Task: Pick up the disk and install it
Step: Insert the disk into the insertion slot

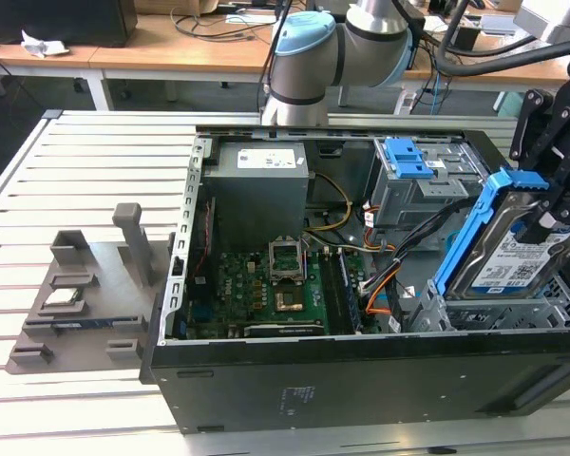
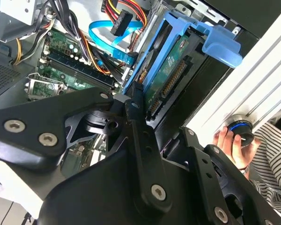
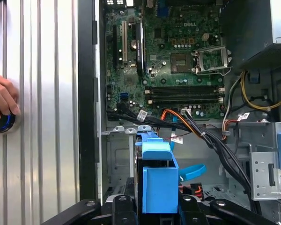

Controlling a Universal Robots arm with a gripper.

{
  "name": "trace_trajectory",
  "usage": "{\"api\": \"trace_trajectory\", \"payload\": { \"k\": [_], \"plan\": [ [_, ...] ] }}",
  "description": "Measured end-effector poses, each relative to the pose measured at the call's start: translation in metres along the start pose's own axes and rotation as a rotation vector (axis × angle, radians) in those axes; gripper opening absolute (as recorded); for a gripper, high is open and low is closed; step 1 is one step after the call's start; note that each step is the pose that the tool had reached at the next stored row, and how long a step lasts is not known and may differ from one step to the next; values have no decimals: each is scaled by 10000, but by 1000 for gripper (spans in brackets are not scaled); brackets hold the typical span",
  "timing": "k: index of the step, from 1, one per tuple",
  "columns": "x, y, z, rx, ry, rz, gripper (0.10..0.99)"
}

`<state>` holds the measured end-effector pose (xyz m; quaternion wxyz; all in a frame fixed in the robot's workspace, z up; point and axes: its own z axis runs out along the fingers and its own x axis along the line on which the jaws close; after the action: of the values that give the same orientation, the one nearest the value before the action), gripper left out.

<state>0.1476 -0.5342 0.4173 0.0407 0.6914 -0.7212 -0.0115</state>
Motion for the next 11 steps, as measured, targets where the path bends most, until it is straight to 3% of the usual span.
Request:
{"api": "trace_trajectory", "payload": {
  "k": [11],
  "plan": [
    [-7, -12, 159, 0, 1, 0, 361]
  ]
}}
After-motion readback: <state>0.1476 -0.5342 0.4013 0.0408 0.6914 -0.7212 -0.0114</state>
